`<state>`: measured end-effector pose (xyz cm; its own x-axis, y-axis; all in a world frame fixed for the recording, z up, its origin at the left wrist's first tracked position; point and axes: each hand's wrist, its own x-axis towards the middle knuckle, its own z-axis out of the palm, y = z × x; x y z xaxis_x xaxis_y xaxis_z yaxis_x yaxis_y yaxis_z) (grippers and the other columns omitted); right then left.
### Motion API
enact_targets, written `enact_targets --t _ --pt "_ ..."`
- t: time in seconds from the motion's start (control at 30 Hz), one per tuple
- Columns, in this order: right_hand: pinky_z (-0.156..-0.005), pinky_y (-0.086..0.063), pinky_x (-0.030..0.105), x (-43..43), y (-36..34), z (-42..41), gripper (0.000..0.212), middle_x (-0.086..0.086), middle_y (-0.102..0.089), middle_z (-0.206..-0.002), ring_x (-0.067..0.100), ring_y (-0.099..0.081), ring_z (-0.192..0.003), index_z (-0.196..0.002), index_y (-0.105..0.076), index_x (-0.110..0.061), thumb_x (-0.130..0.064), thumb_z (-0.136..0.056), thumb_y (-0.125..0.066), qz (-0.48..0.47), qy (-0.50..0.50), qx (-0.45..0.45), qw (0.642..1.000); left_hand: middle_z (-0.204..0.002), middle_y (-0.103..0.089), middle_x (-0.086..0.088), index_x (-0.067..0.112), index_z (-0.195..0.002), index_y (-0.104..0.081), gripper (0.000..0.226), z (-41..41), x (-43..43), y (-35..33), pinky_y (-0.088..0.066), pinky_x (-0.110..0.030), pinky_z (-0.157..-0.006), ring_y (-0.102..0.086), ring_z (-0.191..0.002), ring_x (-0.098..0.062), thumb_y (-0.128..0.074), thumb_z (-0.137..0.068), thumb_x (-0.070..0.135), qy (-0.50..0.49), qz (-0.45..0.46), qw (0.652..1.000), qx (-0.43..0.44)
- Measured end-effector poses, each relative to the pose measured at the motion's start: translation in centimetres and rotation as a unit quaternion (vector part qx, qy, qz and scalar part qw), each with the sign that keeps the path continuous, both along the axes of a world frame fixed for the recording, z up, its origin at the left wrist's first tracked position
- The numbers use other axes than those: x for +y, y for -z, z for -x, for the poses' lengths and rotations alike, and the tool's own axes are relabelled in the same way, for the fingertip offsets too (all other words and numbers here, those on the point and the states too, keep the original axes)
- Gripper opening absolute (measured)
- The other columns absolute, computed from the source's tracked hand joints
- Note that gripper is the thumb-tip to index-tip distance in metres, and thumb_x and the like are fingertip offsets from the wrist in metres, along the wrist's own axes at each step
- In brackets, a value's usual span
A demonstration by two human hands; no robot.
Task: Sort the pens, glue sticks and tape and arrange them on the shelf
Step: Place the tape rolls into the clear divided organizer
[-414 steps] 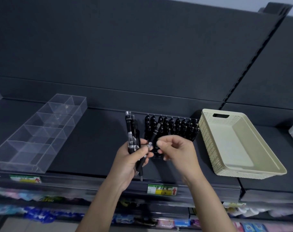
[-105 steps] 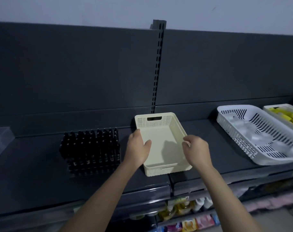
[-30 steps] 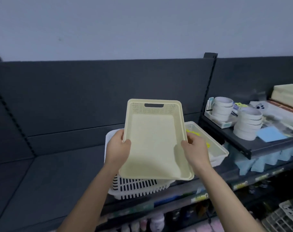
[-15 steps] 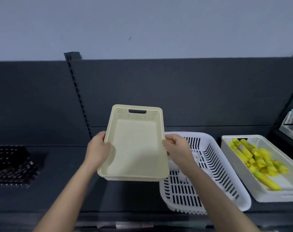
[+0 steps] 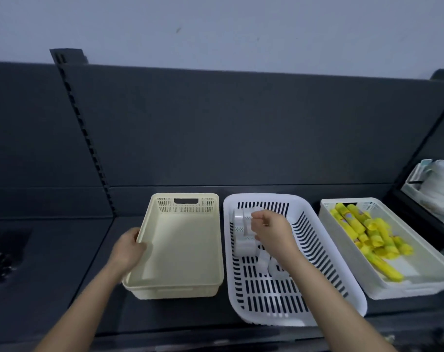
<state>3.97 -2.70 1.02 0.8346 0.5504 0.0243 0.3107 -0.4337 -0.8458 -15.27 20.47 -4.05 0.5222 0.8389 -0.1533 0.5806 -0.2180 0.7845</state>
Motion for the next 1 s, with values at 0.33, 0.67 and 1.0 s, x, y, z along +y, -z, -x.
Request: enact_targets --t 0.33,0.67,1.0 --pt "-0.076 -0.052 0.032 -4.9 0.3 -4.2 0.027 0.005 -0.067 -0.107 0.021 -0.063 -0.083 -0.116 -0.063 -0.008 -0.013 -0.094 -0.048 0.041 0.010 -0.043 0.998 -0.137 -0.048 -0.018 0.003 -0.140 -0.040 0.054 -5.9 -7.1 -3.5 -0.035 -0.035 -0.100 -0.043 -0.126 -0.032 -0.059 -0.090 0.009 0.066 -0.218 0.974 -0.004" --pt "-0.055 -0.036 0.023 -12.8 1.5 -8.2 0.014 0.009 -0.066 -0.088 0.029 -0.061 -0.084 -0.096 -0.060 -0.008 -0.006 -0.083 -0.055 0.131 0.032 -0.135 0.981 -0.113 -0.043 -0.002 0.010 -0.115 -0.045 0.027 -11.0 -14.4 1.0 -0.040 -0.029 -0.085 -0.041 -0.113 -0.022 -0.051 -0.089 0.016 0.171 -0.247 0.951 0.073" --pt "-0.048 -0.053 0.027 -13.9 2.2 -9.2 0.017 0.010 -0.069 -0.078 0.019 -0.067 -0.067 -0.077 -0.065 -0.009 0.005 -0.080 -0.056 0.026 0.001 0.132 0.991 -0.114 -0.043 -0.007 0.008 -0.113 -0.046 0.034 -11.9 -16.5 1.3 -0.041 -0.028 -0.065 -0.047 -0.099 -0.024 -0.050 -0.081 -0.003 0.123 -0.326 0.929 0.121"
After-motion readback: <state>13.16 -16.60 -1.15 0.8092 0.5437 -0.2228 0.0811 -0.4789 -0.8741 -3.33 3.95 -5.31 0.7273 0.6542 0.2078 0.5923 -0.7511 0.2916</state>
